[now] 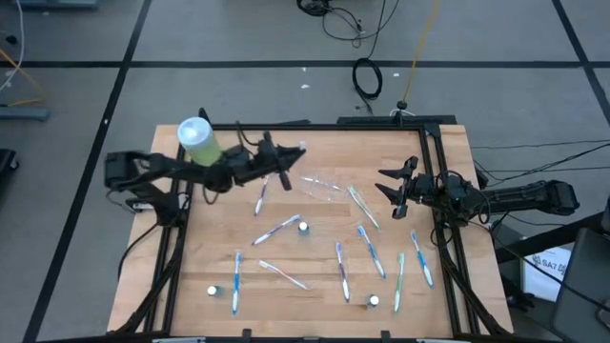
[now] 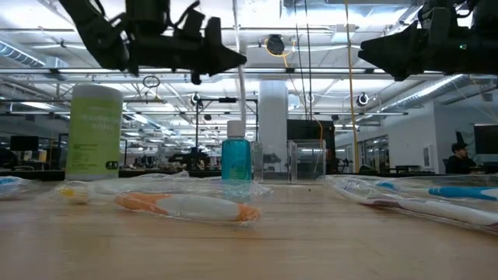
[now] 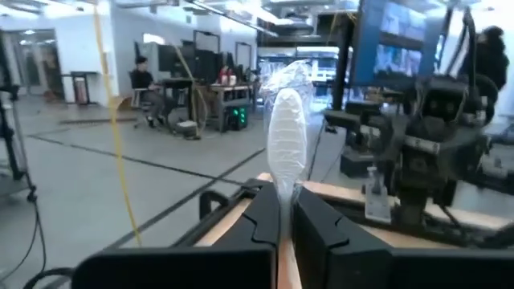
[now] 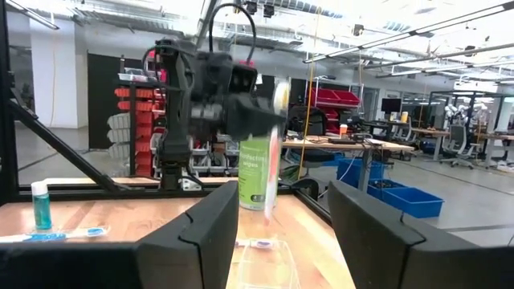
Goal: Pick & Place toothbrushing station
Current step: Put the top orange toothbrush into the transparent organizer
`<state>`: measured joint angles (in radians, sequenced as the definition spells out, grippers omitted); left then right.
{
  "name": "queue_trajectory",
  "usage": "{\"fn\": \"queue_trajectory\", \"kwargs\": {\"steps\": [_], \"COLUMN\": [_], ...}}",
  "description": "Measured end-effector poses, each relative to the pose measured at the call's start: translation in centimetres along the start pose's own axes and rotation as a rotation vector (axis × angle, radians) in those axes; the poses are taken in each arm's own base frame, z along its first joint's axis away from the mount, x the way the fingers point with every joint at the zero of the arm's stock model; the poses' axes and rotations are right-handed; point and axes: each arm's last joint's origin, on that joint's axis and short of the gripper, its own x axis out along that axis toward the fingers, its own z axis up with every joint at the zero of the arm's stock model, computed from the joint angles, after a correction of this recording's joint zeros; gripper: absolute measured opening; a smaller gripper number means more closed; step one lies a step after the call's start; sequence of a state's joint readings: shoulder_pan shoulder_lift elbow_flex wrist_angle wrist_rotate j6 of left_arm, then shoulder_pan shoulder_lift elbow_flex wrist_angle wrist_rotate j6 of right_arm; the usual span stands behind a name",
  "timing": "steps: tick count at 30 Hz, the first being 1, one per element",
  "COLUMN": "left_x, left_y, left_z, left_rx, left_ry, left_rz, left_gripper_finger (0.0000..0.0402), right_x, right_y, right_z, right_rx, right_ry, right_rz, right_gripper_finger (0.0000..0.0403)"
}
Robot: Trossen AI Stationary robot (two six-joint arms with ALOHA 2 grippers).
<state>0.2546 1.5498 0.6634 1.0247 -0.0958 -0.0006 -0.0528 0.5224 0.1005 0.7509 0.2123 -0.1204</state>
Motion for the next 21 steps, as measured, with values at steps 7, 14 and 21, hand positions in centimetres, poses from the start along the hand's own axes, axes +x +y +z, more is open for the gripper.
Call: {"fn": "queue_trajectory", "kwargs": {"steps": [7, 14, 21], "left_x": [1.1, 1.3, 1.3], "left_y": [0.1, 0.2, 0.3], "left_z": [-3.2, -5.3, -6.2], "left_rx": [-0.043, -0.059, -0.157], "left_ry": [0.026, 0.105, 0.153], "left_rz": [0.076, 0.136, 0.166], "left_gripper_finger": [0.0009, 0.0006, 0.0047], "right_x": [0.0, 0.0, 0.0], "right_y": [0.0, 0.0, 0.0], "right_z": [0.0, 0.0, 0.0], "right_rx": [0.002, 0.000, 0.000], "right_ry": [0.000, 0.000, 0.000], "right_rz": [0.001, 0.001, 0.000], "right_gripper_finger": [0.0185, 0.0185, 0.0185]}}
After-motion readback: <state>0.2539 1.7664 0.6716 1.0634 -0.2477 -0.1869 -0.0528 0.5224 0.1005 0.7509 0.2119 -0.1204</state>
